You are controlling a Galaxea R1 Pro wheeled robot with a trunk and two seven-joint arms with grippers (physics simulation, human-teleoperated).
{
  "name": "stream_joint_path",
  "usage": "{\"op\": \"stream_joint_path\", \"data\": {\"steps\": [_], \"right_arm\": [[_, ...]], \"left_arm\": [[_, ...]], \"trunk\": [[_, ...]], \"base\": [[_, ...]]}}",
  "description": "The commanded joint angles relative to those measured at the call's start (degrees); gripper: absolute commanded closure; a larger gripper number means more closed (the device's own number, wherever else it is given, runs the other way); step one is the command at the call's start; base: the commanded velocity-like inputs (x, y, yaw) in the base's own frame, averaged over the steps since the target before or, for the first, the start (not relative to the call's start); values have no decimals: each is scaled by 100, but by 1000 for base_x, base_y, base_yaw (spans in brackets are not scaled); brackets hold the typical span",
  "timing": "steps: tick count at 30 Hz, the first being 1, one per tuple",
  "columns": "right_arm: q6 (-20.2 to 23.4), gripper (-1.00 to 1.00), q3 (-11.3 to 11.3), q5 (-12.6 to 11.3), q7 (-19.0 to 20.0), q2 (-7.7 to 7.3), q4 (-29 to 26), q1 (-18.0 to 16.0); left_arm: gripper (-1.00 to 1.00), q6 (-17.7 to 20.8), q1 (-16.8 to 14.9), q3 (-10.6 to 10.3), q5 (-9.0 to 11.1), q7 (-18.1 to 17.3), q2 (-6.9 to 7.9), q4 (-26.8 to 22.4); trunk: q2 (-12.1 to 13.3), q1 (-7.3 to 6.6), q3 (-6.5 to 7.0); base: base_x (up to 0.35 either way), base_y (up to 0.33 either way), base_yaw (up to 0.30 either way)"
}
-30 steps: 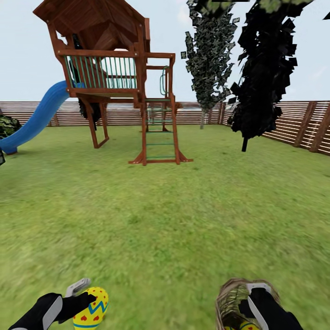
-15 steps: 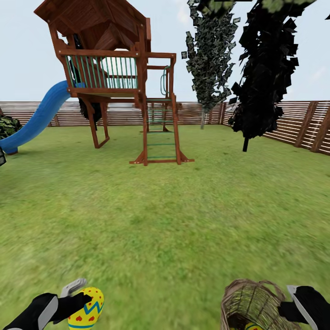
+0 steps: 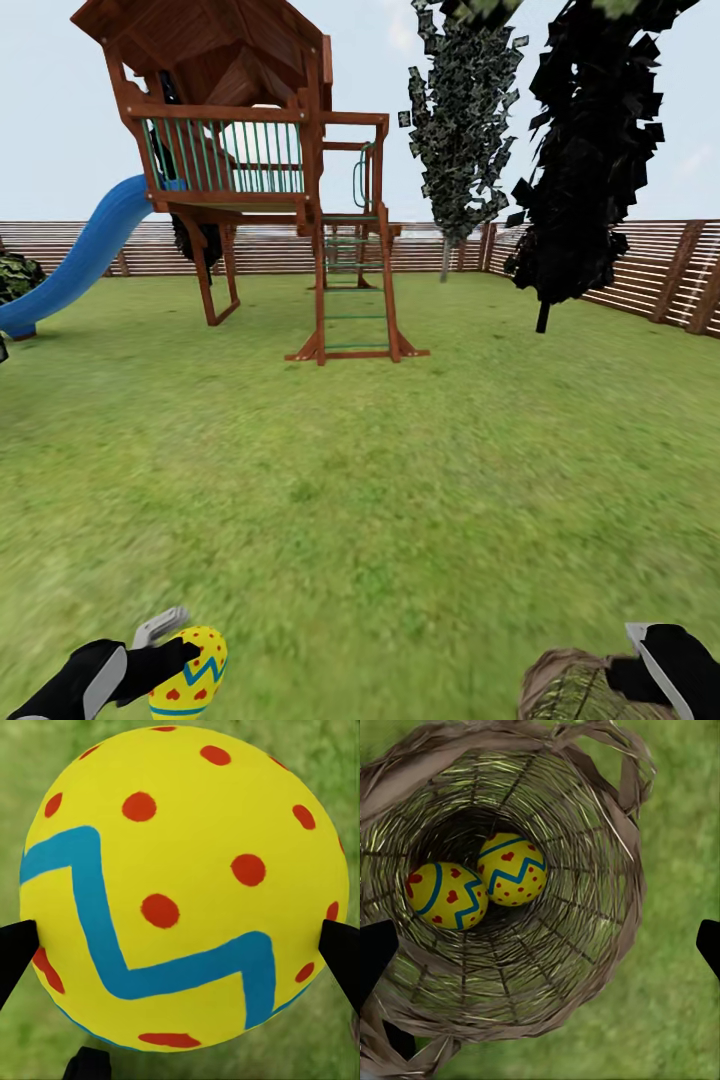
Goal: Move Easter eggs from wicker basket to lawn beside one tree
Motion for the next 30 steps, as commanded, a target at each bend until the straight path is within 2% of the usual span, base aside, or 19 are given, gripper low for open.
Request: {"op": "stream_joint_path", "data": {"steps": [1, 6, 30], "right_arm": [[26, -100, 6, -41, -6, -7, -8, -2], [19, -100, -13, -49, -6, -13, -11, -2], [-1, -100, 3, -50, -6, -4, -16, -2]], "left_arm": [[100, 44, -3, 42, 5, -27, -7, -6], [100, 44, -3, 46, 25, -27, -5, -8], [100, 53, -3, 59, 40, -25, -5, -6]], "trunk": [[-3, 1, -6], [-3, 1, -6], [-966, 528, -437]], "base": [[72, 0, 0], [10, 0, 0], [0, 0, 0]]}}
